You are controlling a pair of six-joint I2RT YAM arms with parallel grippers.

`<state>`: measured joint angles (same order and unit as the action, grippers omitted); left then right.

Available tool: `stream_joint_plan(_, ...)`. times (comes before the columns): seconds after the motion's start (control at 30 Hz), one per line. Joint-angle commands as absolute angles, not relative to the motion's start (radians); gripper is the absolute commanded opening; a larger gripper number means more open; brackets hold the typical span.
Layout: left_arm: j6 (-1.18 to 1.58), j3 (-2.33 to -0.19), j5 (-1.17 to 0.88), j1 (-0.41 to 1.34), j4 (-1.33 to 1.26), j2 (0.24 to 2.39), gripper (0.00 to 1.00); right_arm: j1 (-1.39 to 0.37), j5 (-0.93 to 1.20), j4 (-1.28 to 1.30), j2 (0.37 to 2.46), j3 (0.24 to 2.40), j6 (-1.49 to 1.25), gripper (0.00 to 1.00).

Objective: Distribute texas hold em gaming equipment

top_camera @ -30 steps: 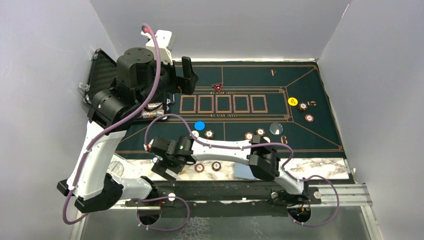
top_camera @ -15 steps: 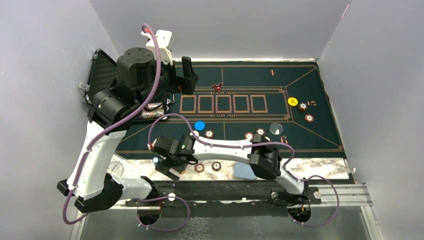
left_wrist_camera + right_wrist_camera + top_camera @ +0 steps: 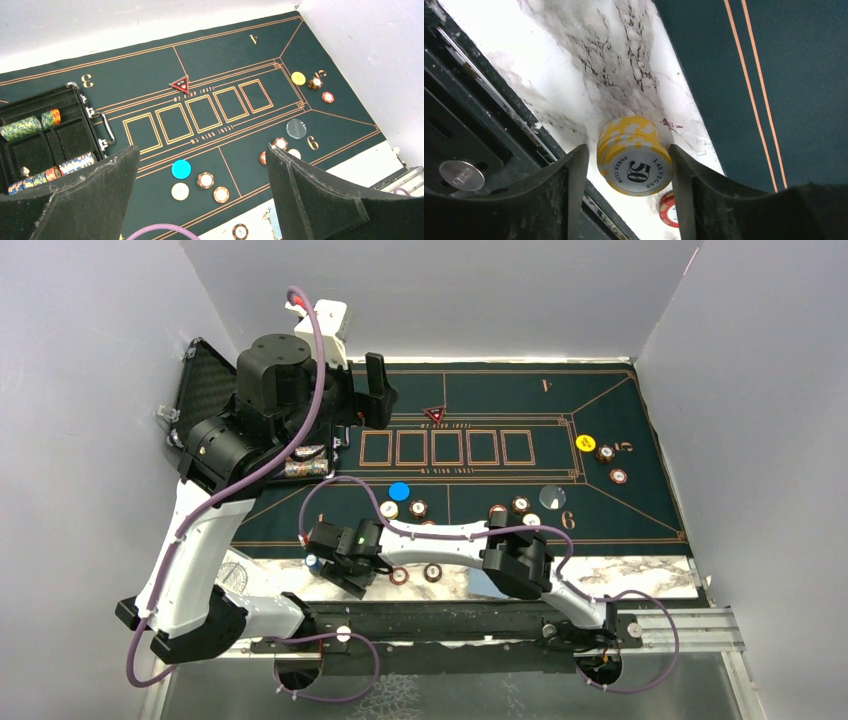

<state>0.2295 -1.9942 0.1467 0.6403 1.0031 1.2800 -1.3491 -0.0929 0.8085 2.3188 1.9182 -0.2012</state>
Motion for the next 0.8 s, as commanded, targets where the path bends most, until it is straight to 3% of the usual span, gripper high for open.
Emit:
stream_joint_plan(0.0,0.213,-2.018,0.152,0.633,0.983,1.281,0.99,-1.348,-0.159,0.793,2.382,1.911,-0.206,0.57)
stream_joint_plan(0.13,0.213,-2.01,0.154,0.633,0.983,1.278,0.99,-1.347,-0.194,0.782,2.392,1.911,-0.205,0.51)
stream_joint_plan(0.37,0.216,-2.003,0.156,0.632,0.984,1.28,0.99,-1.346,-0.201,0.811,2.355,1.927,-0.211,0.3)
stream_joint_plan(0.77,0.204,-2.048,0.237,0.632,0.97,1.316,0.99,-1.221,-0.072,0.816,1.964,1.795,-0.283,0.18)
